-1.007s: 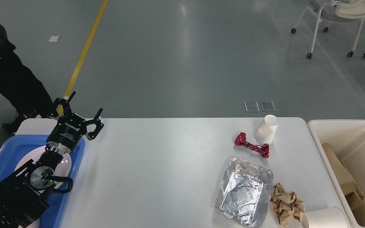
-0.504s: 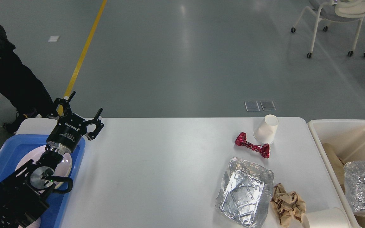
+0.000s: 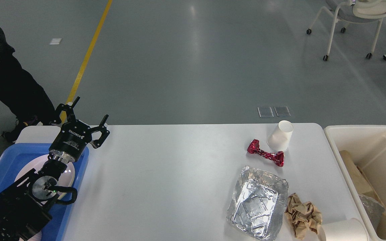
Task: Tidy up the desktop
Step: 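Swing the right gripper up and down to the flat foil sheet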
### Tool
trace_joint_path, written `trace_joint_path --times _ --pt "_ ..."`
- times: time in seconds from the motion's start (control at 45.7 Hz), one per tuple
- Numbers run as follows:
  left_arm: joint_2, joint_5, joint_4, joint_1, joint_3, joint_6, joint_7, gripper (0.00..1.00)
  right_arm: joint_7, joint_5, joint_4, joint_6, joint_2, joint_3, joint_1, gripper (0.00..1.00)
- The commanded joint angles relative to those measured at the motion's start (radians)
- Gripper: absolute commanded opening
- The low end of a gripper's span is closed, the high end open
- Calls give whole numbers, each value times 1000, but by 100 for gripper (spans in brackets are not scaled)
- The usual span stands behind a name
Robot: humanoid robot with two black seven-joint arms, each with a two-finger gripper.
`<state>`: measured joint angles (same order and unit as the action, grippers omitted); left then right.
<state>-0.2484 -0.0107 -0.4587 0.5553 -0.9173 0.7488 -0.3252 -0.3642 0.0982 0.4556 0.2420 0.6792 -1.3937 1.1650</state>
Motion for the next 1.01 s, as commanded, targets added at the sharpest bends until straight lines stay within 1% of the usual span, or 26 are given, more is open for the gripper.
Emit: trace_joint_path --times 0.0,0.044,0.088,0.175,0.241,0.307,0.329,0.372,0.46,0.657,0.745,0.854,0.92,0.986 --pt "0 0 0 0 0 0 0 100 -29 205 372 106 3 -169 615 100" --pt "0 1 0 0 0 0 0 100 -29 276 509 137 -7 -182 802 100" --pt "0 0 0 0 0 0 0 100 -29 342 630 192 -30 -182 983 100" --pt "0 0 0 0 0 0 0 100 -30 416 805 397 -82 -147 1276 100" --pt "0 0 0 0 0 0 0 100 -30 422 891 561 -107 -49 1421 100" --pt "0 0 0 0 0 0 0 100 -30 420 968 707 -110 56 1521 100" --pt "0 0 0 0 0 0 0 100 -30 419 988 718 -110 92 1548 100" --pt "0 0 0 0 0 0 0 100 -30 419 1020 718 -113 171 1599 100" --pt "0 0 0 0 0 0 0 100 -30 416 1074 718 -118 269 1662 100" --pt "0 0 0 0 0 0 0 100 -19 419 1091 718 -144 268 1644 100" --pt "0 0 0 0 0 0 0 100 -12 419 1092 718 -142 251 1566 100" --pt "0 0 0 0 0 0 0 100 -1 417 1092 715 -141 196 1359 100" --pt "0 0 0 0 0 0 0 100 2 416 1095 539 -145 167 1173 100" --pt "0 0 0 0 0 0 0 100 4 397 1094 389 -162 160 976 100"
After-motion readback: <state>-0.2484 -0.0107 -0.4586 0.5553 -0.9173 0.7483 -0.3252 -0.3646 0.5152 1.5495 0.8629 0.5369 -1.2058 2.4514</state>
